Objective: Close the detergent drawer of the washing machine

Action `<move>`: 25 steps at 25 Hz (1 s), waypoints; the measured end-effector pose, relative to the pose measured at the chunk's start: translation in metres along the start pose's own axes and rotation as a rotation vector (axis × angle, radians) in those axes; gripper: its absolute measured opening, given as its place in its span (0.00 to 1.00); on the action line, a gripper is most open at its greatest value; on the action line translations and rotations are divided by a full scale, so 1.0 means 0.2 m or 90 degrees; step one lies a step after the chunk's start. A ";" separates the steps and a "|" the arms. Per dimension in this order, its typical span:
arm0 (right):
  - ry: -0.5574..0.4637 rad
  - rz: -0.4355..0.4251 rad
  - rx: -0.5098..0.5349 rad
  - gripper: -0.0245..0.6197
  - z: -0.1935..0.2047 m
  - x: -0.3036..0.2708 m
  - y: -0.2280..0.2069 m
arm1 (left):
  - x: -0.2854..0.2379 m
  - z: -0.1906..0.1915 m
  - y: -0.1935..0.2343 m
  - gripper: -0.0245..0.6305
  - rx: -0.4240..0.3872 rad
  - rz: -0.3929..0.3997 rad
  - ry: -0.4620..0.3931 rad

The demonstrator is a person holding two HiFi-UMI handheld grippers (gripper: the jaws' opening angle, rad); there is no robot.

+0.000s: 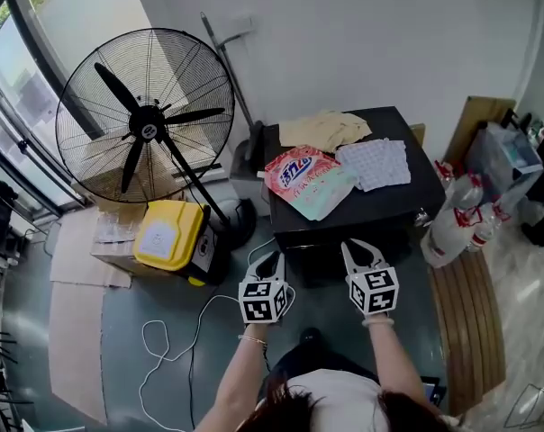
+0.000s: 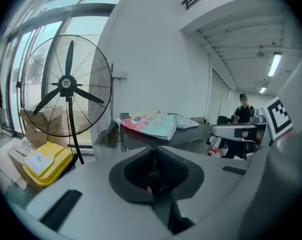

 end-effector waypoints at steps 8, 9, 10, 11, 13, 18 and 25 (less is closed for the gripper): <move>-0.049 -0.031 0.048 0.10 -0.13 0.19 0.02 | 0.15 -0.09 -0.16 0.07 -0.019 -0.006 -0.030; -0.055 -0.035 0.052 0.10 -0.15 0.22 0.03 | 0.17 -0.10 -0.18 0.07 -0.019 -0.007 -0.035; -0.061 -0.039 0.055 0.10 -0.16 0.24 0.03 | 0.18 -0.11 -0.20 0.07 -0.020 -0.008 -0.041; -0.066 -0.041 0.057 0.09 -0.17 0.26 0.02 | 0.20 -0.13 -0.22 0.07 -0.022 -0.009 -0.045; -0.072 -0.045 0.059 0.09 -0.19 0.29 0.01 | 0.22 -0.15 -0.26 0.07 -0.027 -0.008 -0.049; -0.085 -0.048 0.063 0.08 -0.23 0.37 -0.01 | 0.28 -0.21 -0.36 0.06 -0.052 0.000 -0.064; -0.093 -0.046 0.063 0.08 -0.28 0.44 -0.02 | 0.30 -0.31 -0.43 0.07 -0.083 0.017 -0.076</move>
Point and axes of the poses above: the fingertips, and each gripper's own axes: x backward along the fingers, y to its left, z out of its underside, the point moved 3 cm from there along x, backward along the fingers, and after that the axes turned 11 degrees about z, right-handed, at the moved point
